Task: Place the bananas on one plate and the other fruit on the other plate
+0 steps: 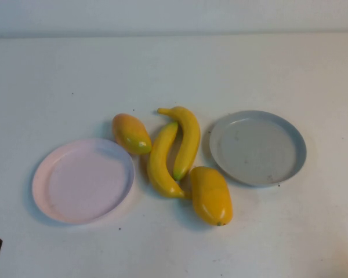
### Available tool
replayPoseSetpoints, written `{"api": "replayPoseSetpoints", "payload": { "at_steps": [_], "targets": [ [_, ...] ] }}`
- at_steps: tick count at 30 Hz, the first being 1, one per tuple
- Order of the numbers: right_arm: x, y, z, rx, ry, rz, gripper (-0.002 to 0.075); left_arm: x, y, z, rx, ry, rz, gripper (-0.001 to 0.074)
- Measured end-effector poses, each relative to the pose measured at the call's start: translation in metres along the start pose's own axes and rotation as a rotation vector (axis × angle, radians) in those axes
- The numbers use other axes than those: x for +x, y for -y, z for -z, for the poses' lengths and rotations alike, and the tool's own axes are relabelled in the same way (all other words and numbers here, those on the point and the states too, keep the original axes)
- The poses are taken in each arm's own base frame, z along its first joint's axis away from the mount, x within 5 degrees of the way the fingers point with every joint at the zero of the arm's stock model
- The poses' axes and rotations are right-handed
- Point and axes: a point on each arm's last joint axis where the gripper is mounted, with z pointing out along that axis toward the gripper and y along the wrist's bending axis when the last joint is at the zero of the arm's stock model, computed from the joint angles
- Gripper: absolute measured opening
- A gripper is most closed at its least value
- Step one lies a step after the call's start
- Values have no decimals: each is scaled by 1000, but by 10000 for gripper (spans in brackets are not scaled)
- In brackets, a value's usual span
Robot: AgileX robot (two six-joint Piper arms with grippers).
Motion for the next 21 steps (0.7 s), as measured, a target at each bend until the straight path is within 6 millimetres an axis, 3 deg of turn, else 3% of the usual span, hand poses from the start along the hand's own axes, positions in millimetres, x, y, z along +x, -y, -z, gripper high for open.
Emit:
{"api": "replayPoseSetpoints", "payload": {
  "at_steps": [5, 11, 17, 21],
  "targets": [
    [0, 0, 0, 0, 0, 0, -17, -1, 1, 0, 7, 4, 29, 0],
    [0, 0, 0, 0, 0, 0, -17, -23, 23, -8, -20, -151, 32, 0],
    [0, 0, 0, 0, 0, 0, -17, -49, 48, -41, -59, -434, -93, 0],
    [0, 0, 0, 0, 0, 0, -17, -70, 64, -79, -40, -622, -234, -1]
  ]
}}
